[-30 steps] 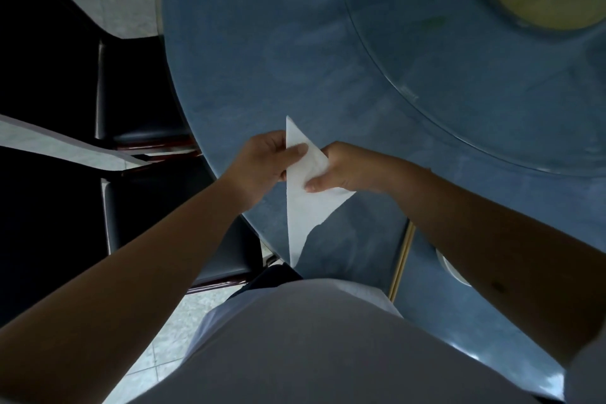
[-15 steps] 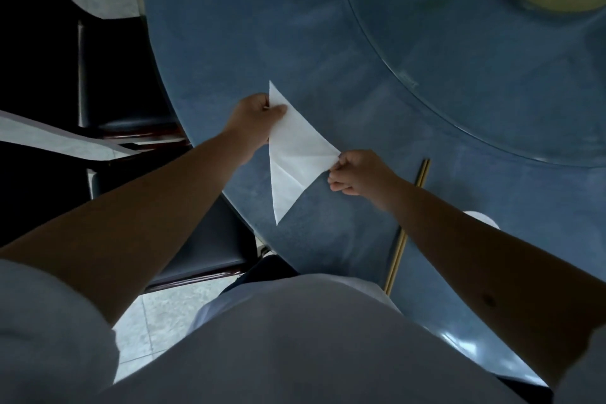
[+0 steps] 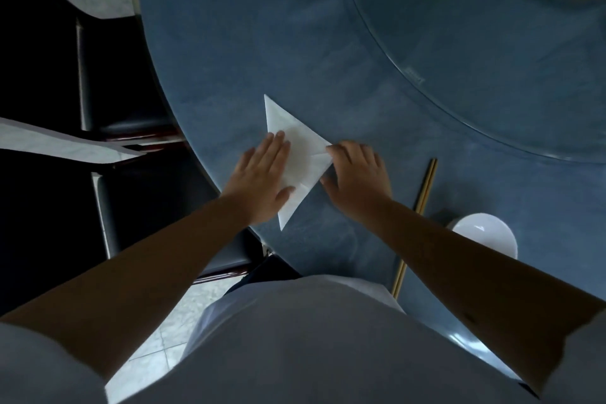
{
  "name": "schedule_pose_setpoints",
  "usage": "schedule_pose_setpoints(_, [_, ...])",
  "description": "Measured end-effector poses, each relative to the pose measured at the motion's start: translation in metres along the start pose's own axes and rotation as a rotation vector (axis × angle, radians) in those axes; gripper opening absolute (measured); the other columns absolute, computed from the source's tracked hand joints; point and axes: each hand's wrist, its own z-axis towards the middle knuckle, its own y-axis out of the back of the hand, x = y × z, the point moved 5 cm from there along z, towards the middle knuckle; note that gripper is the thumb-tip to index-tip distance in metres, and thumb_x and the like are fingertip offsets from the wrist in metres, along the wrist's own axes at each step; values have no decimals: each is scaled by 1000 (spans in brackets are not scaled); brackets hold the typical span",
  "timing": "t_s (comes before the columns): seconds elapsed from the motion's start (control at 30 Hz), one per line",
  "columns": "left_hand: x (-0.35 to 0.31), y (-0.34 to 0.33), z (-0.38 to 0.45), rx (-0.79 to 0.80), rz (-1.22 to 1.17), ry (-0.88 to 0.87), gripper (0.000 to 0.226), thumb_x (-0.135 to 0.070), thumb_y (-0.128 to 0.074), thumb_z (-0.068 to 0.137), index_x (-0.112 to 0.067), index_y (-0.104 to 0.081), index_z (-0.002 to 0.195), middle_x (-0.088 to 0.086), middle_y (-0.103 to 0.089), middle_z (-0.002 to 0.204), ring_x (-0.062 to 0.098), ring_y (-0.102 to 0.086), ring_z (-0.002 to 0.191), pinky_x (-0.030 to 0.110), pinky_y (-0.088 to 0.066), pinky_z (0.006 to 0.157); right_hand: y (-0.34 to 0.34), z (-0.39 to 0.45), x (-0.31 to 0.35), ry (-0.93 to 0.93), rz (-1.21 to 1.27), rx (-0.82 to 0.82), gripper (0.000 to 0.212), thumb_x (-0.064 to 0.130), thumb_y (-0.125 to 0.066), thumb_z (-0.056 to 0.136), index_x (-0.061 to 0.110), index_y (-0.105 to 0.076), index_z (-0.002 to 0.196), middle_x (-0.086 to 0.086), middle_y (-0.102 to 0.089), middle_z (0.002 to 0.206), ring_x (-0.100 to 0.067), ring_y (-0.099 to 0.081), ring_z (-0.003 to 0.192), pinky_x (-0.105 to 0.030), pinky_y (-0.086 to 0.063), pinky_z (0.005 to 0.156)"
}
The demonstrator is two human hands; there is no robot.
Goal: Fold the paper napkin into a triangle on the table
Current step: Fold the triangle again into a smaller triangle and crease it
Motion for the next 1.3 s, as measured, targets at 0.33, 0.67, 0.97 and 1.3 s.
schedule_pose_setpoints(0.33, [-29, -33, -50, 45, 159, -244, 79, -55, -35, 93, -5, -16, 151, 15, -12, 160, 28, -9, 148, 51, -13, 116, -17, -6, -10, 76, -117, 164, 71, 51, -53, 83, 22, -31, 143, -4, -22, 156, -30, -27, 134, -52, -30, 102])
schedule_pose_setpoints(0.67, [-26, -32, -73, 36, 125, -193, 67, -48, -42, 91, -8, -35, 145, 15, -30, 155, 32, -28, 142, 52, -27, 108, -15, -15, -13, 109, -88, 154, 60, 48, -56, 81, 19, -43, 133, -8, -24, 156, -31, -30, 133, -53, -31, 100])
schedule_pose_setpoints(0.97, [-20, -13, -73, -240, 9, -168, 24, -33, -53, 87, -17, -65, 101, 3, -63, 117, 26, -58, 105, 42, -32, 82, -13, -27, -13, 76, -83, 162, 57, 45, -58, 84, 21, -44, 134, -9, -26, 154, -31, -29, 132, -53, -30, 102])
schedule_pose_setpoints(1.3, [-27, 2, -64, -170, -292, -92, 13, -22, -51, 87, -16, -62, 86, -1, -65, 94, 25, -61, 78, 35, -43, 67, -9, -33, 7, 187, -56, 163, 61, 45, -63, 77, 19, -48, 131, -9, -35, 149, -29, -29, 128, -51, -33, 97])
